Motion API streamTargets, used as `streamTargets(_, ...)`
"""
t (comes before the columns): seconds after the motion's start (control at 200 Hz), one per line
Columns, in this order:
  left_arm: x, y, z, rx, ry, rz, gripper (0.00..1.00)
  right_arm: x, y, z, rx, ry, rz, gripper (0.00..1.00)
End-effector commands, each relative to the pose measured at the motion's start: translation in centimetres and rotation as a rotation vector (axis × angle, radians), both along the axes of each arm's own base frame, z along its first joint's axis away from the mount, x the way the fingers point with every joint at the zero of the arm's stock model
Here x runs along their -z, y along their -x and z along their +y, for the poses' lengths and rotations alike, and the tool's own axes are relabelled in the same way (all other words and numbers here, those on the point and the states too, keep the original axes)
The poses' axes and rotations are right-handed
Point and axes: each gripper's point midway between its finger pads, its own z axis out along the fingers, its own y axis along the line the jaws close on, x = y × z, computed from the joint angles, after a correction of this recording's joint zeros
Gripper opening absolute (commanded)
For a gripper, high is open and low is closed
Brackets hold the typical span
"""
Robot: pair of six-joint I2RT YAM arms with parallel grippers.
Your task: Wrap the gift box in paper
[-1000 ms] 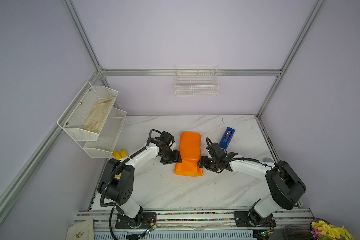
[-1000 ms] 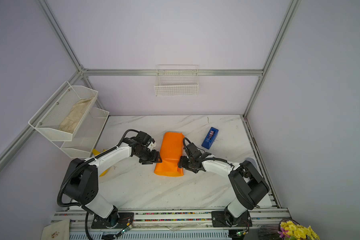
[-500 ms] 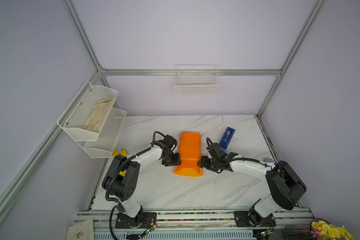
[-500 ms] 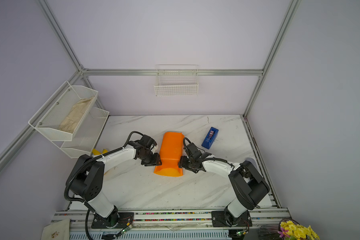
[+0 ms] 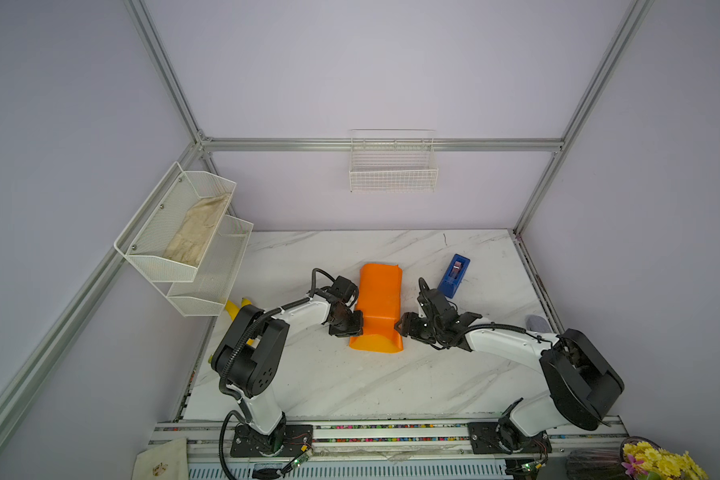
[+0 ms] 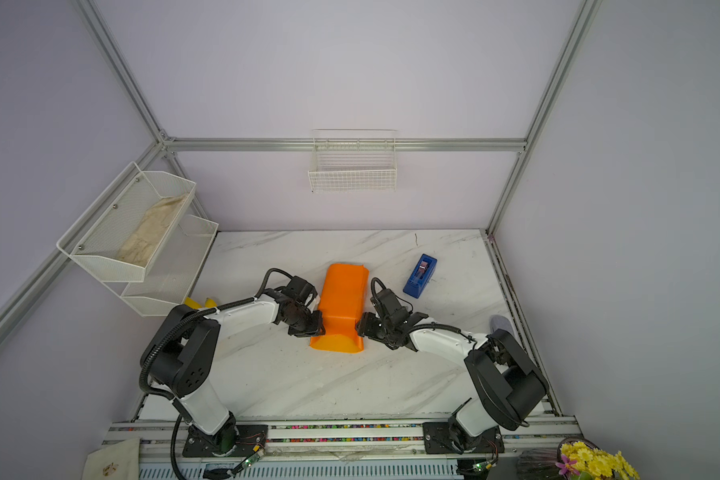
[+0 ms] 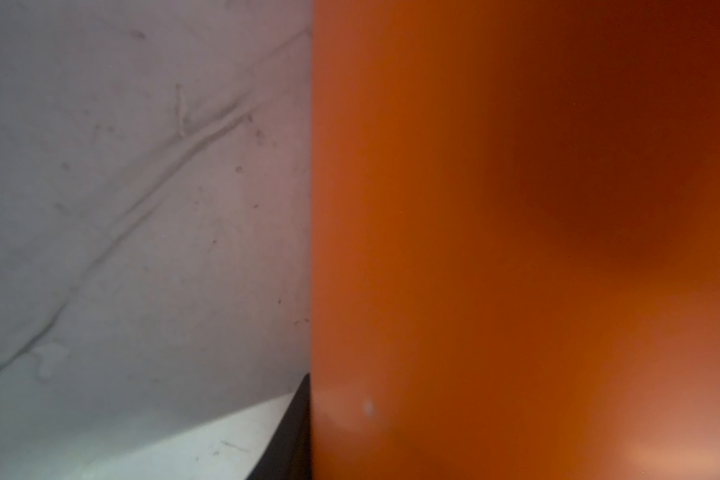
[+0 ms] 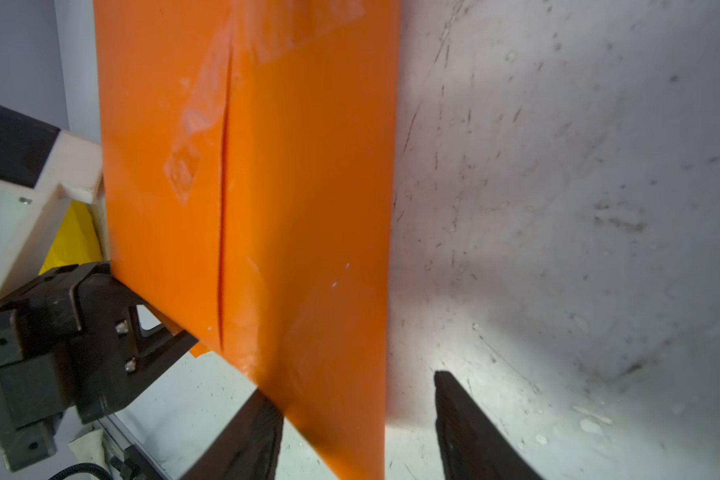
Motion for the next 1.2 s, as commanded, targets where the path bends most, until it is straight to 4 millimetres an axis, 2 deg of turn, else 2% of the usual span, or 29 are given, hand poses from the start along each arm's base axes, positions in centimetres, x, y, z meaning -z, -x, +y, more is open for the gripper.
streamTargets(0.0,1.2,0.7,0.0,-0.016,-0.006,0.023,0.24,-0.3,-1.2,1.3,0.023,-0.04,-0.064,0.57)
streamTargets(0.24,1.6,1.1,-0.4,-0.011,-0.011,0.037,0.2,1.0,-2.8,2.1,0.069,-0.014,-0.117,0.52)
streamTargets(0.42,1.3,1.2,-0.7,-0.007,-0.009,0.028,0.2,2.4,-3.5,1.1,0.135,0.042,-0.134,0.39)
streamTargets(0.64,-1.3,0.7,-0.4,-0.02,-0.007,-0.05,0.39,3.5,-3.8,0.7,0.155,0.075,-0.13,0.2)
streamTargets(0.775,-2.4,0.0,0.3,-0.035,-0.035,-0.091,0.43,3.5,-3.8,0.4,0.158,0.093,-0.135,0.12)
streamTargets(0.98,-2.4,-1.2,0.3,-0.028,-0.038,-0.125,0.43,3.5,-3.8,0.3,0.153,0.107,-0.137,0.09)
streamTargets(1.195,-1.5,-2.6,0.5,-0.05,-0.057,-0.143,0.41,3.5,-3.8,0.3,0.149,0.111,-0.138,0.06)
